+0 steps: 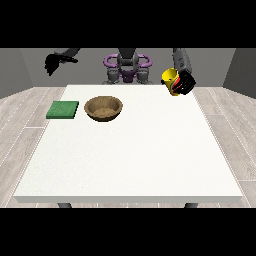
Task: Pick the cup and pour the ball into the bowl, then pick the bowl and place it on the pad
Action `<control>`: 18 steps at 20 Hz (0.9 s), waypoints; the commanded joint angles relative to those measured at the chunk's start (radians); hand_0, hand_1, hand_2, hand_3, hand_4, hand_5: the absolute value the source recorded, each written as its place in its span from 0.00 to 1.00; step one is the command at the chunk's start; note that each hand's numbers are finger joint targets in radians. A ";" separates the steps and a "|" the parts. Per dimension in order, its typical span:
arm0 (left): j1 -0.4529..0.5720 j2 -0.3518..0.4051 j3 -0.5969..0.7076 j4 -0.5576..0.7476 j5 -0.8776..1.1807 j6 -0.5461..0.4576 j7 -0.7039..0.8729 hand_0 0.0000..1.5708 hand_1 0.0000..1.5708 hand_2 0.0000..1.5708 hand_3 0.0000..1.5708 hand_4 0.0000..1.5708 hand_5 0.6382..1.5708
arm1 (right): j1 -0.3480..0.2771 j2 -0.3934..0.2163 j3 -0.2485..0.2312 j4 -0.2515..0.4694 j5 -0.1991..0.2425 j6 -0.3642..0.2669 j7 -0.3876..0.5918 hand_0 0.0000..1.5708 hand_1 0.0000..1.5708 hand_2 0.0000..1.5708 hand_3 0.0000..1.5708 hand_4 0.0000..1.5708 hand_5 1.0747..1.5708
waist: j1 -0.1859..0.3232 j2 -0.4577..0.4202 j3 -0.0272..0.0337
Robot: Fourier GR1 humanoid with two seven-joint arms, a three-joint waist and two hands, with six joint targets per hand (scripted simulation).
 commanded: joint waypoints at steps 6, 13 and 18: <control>-0.126 -0.093 -0.165 -0.063 -0.227 0.062 0.346 0.95 0.95 1.00 1.00 1.00 0.68 | -0.014 -0.042 -0.046 0.161 0.000 0.039 -0.068 0.00 0.00 0.00 0.00 0.00 0.99 | 0.037 -0.044 -0.0018; -0.228 -0.125 -0.291 -0.005 -0.481 0.128 0.594 0.95 0.95 1.00 1.00 0.97 0.65 | -0.039 -0.028 -0.020 0.147 0.002 0.053 -0.066 0.00 0.00 0.00 0.00 0.00 1.00 | -0.017 -0.063 -0.0013; -0.309 -0.168 -0.450 0.010 -0.707 0.079 0.745 0.99 0.99 1.00 1.00 1.00 0.65 | -0.008 -0.043 -0.034 0.234 0.019 0.073 -0.116 0.00 0.00 0.00 0.00 0.00 1.00 | 0.010 -0.107 0.0005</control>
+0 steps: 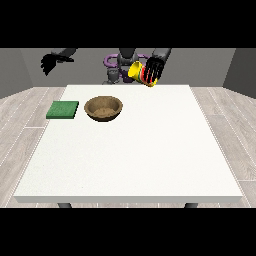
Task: Pick the cup and pour the ball into the bowl, then pick the bowl and place it on the pad
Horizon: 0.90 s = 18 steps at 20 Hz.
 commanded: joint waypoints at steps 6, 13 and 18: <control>-0.095 -0.130 -0.280 0.055 -0.346 -0.168 0.176 0.94 0.94 1.00 1.00 1.00 0.61 | -0.033 -0.030 -0.029 0.064 -0.019 0.003 0.031 0.00 0.00 0.00 0.00 0.00 1.00 | -0.007 -0.061 -0.0004; -0.140 -0.192 -0.503 0.119 -0.604 -0.325 0.232 0.97 0.97 1.00 1.00 0.96 0.63 | -0.021 0.000 -0.007 0.099 0.011 0.000 -0.021 0.00 0.00 0.00 0.00 0.00 1.00 | 0.007 -0.063 0.0000; -0.193 -0.198 -0.566 0.133 -0.706 -0.418 0.221 0.93 0.93 1.00 1.00 0.96 0.58 | -0.010 -0.014 -0.009 0.111 0.018 0.031 -0.077 0.00 0.00 0.00 0.00 0.00 1.00 | 0.004 -0.035 -0.0012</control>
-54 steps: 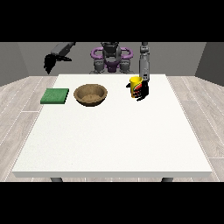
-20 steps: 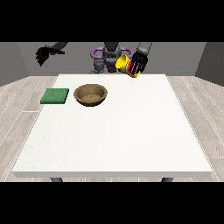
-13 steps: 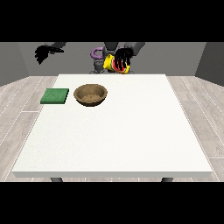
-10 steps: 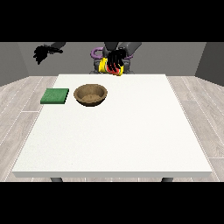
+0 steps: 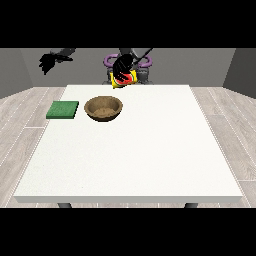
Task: Pick the cup and pour the ball into the bowl, then pick the bowl and place it on the pad
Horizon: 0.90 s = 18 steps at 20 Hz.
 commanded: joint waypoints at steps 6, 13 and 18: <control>0.005 -0.020 -0.013 -0.041 -0.112 -0.100 -0.075 0.92 0.92 1.00 1.00 0.97 0.53 | -0.016 0.045 0.018 -0.023 -0.014 -0.052 0.096 0.00 0.00 0.00 0.00 0.00 1.00 | 0.027 -0.023 -0.0019; 0.102 -0.022 0.442 -0.215 0.349 0.178 0.023 0.82 0.82 1.00 1.00 1.00 0.56 | 0.015 0.042 -0.025 0.002 -0.024 -0.094 0.088 0.00 0.00 0.00 0.00 0.14 0.99 | 0.137 0.000 -0.0122; 0.252 -0.062 0.634 -0.354 0.688 0.347 -0.079 0.36 0.36 0.00 0.00 0.57 0.93 | -0.033 0.062 -0.020 -0.022 -0.020 -0.135 0.093 0.00 0.00 0.00 0.00 0.23 0.99 | 0.180 0.105 -0.0250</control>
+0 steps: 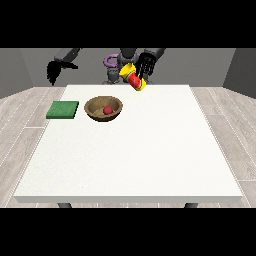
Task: Pick the cup and pour the ball into the bowl, then pick the bowl and place it on the pad
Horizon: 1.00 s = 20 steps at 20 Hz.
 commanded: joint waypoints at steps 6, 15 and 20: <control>0.242 -0.030 0.196 -0.292 0.725 0.096 -0.285 0.00 0.00 0.00 0.00 0.00 0.98 | -0.095 0.088 0.039 -0.053 0.025 -0.095 -0.015 0.00 0.00 0.00 0.00 0.19 1.00 | 0.000 0.161 -0.0017; 0.384 -0.009 0.181 -0.410 0.967 -0.183 -0.543 0.00 0.00 0.00 0.00 0.00 0.99 | -0.176 0.210 0.036 0.036 0.070 -0.316 -0.061 0.00 0.00 0.00 0.00 0.20 1.00 | 0.141 0.205 0.0146; 0.441 0.039 0.224 -0.441 1.008 -0.256 -0.593 0.00 0.00 0.00 0.00 0.00 0.99 | -0.257 0.153 0.011 0.153 0.039 -0.301 -0.051 0.00 0.00 0.00 0.00 0.18 0.99 | 0.130 0.196 0.0149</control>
